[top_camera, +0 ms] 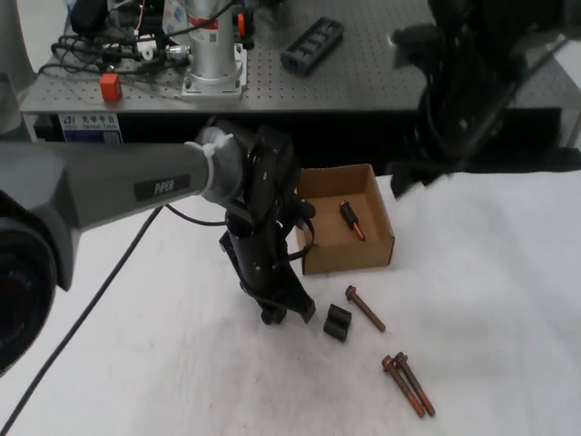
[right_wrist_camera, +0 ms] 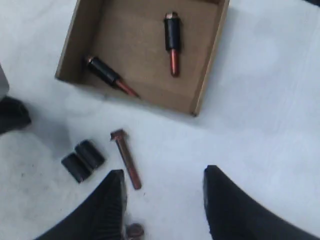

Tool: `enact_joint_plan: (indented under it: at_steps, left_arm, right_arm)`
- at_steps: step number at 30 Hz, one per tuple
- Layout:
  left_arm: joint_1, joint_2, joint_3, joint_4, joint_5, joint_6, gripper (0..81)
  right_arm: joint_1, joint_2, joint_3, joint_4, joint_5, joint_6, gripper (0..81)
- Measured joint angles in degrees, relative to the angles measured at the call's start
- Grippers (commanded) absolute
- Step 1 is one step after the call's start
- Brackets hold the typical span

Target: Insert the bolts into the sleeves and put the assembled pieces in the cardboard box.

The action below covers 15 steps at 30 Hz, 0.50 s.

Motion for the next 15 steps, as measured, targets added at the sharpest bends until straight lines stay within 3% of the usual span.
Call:
enact_joint_plan:
  at_steps: [6,15]
  left_arm:
    - [1.17,-9.41,7.5,-4.61,1.64,-4.21,0.7]
    - [1.86,-32.53,26.48,-20.04,1.91,-8.83,0.7]
  right_arm:
    - [1.19,5.49,4.81,-1.11,-0.78,-3.71,35.5]
    - [5.35,18.78,0.13,-4.41,1.43,-6.34,35.5]
